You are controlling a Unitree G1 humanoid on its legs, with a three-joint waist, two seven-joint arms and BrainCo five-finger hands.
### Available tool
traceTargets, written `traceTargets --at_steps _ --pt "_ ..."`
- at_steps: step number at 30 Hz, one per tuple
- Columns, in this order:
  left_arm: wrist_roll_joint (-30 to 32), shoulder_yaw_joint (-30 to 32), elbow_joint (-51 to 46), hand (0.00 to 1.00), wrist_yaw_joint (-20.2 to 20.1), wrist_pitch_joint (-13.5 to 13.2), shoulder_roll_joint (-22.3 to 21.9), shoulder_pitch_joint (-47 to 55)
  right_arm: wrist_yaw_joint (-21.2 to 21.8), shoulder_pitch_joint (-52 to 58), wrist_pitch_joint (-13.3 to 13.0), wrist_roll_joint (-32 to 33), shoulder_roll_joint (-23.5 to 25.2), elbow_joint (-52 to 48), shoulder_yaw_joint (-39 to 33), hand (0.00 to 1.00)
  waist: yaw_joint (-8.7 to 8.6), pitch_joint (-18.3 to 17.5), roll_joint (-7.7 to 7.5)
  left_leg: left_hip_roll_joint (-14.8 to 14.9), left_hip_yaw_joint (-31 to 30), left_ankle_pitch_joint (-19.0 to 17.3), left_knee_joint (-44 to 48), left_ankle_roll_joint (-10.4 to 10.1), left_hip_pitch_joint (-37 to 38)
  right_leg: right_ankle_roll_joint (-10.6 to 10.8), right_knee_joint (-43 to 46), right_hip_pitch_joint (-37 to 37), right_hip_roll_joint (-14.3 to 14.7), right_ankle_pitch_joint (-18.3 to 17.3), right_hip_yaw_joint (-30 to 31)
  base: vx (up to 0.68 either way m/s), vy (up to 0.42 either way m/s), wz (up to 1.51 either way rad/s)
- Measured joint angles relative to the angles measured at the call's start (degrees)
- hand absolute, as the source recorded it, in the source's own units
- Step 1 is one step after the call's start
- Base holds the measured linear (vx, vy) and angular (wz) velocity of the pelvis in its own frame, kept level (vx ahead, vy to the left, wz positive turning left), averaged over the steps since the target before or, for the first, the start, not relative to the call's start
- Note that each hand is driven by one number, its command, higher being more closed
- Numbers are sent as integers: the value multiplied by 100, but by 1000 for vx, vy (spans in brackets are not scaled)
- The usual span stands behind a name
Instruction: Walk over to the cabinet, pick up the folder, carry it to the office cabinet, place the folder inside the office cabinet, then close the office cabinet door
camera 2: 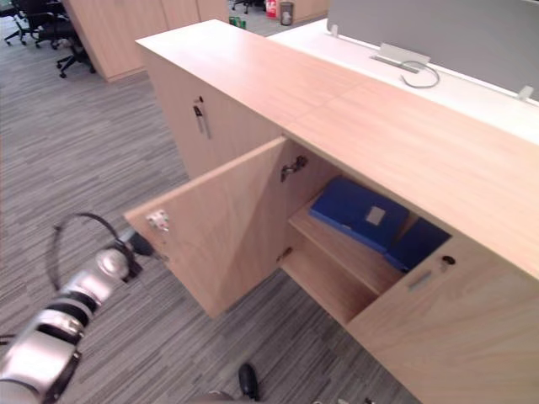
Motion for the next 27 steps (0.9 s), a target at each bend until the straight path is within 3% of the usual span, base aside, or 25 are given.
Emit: traceTargets --at_steps 2,4,7,9,12,15,17,18,19,20,21,22,24,27 --pt "37 -688 -40 0 -170 0 -251 231 -50 -137 -9 -3 -5 0 61 0 -4 -14 27 -48 12 -7 1 9 -36 35 53 -57 -71 10 1 -61 96 3" --pt "11 -1563 -102 0 -609 -30 -906 522 -102 -355 -25 -5 7 7 241 0 -33 -3 29 -108 129 -54 10 94 -64 30 185 -162 -216 64 25 -59 123 -20" --pt "-228 -1934 -592 0 -886 -111 -1601 641 -170 -539 -59 -3 0 1 552 0 -43 -7 36 -138 457 -111 31 189 -181 -36 537 -473 -483 117 54 -67 153 -57" --pt "-603 -2125 -968 0 -1097 -355 -2128 577 -167 -654 -79 -7 37 19 874 0 -146 -16 56 -62 897 -180 36 273 -235 -39 622 -544 -693 138 -328 -60 129 -105" --pt "-951 -2143 -1298 0 -1186 -618 -2379 438 -186 -618 -84 -9 27 89 995 0 -320 -57 123 172 1312 -244 79 217 -238 18 261 -534 -505 147 -349 -121 77 -90" --pt "-1268 -2132 -1414 0 -1224 -704 -2346 437 -215 -406 -81 -116 17 83 1113 0 -344 -137 254 445 1651 -218 67 165 -229 10 -218 -485 -154 185 -259 -156 -31 -64" --pt "-1503 -2029 -1428 0 -1225 -702 -2327 608 -219 -366 -84 -209 -30 13 1120 0 -343 -176 362 601 1845 -223 57 74 -243 -16 -503 -490 89 202 -83 -155 -85 -54" --pt "-1777 -1922 -1476 0 -1228 -687 -2326 791 -220 -351 -97 -211 -45 -22 1125 0 -361 -196 373 619 2049 -493 39 -269 -259 -32 -712 -536 186 217 127 -156 -80 -47" --pt "-1886 -1830 -1487 0 -1239 -688 -2321 912 -220 -288 -119 -214 -28 -28 1172 0 -399 -224 158 544 2224 -616 182 -266 -272 -40 -850 -675 -3 265 255 -128 -49 -68" --pt "-2159 -1527 -1475 0 -1222 -675 -2330 1139 -223 -274 -157 -228 -6 -42 1308 0 -333 -241 -28 734 2187 -1015 1157 522 -362 -122 -803 -797 -274 455 422 72 -156 -95" --pt "-2359 -1218 -1467 0 -1206 -675 -2397 1395 -222 -224 -154 -227 -51 -131 1428 0 -302 -316 118 1088 2002 -1167 1398 148 -198 70 -897 -842 -73 636 641 104 -146 -93" --pt "-2439 -1040 -1440 0 -1194 -678 -2448 1495 -241 -173 -156 -228 -108 -160 1504 0 -403 -339 174 1210 2171 -1002 1342 -32 -129 97 -991 -833 -16 806 732 154 -187 -56" --pt "-2722 -473 -1275 0 -1011 -682 -2596 1790 -259 -61 -142 -202 -97 -152 1519 0 -409 -404 249 1267 2285 -997 1337 -111 -123 -49 -1241 -848 132 1009 1012 34 -74 -32" --pt "-3005 440 -607 0 -653 -661 -2560 2153 -261 -53 -141 -150 -87 -146 1580 0 -337 -377 234 1667 2491 -1200 1810 -288 -142 -118 -1346 -809 361 1055 1081 94 -165 -42"
